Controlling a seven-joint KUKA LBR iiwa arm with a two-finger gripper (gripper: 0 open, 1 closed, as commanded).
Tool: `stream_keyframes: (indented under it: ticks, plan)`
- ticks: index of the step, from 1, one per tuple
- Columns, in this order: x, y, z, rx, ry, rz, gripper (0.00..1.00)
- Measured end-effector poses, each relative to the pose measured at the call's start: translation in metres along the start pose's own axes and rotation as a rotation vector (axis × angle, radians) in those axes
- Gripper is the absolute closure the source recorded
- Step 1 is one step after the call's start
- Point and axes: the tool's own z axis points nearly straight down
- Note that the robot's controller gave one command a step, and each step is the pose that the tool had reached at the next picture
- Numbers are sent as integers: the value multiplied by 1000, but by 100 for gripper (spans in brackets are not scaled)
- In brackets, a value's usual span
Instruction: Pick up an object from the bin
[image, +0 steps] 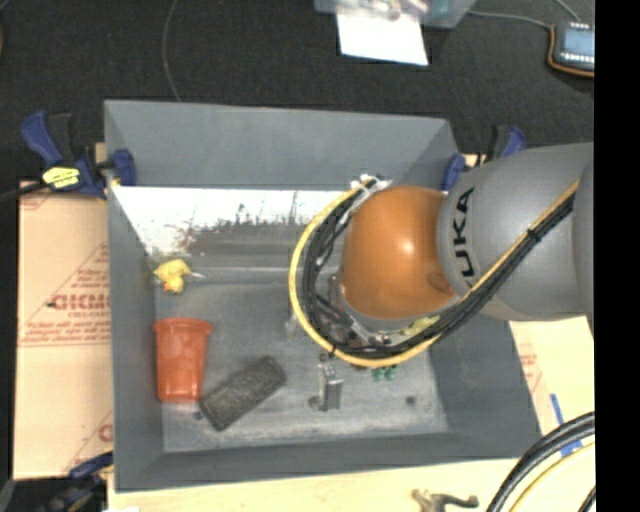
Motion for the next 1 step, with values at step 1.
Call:
stream_keyframes:
  ticks: [1]
  plan:
    - [-10,-26,3,1,-5,-76,0]
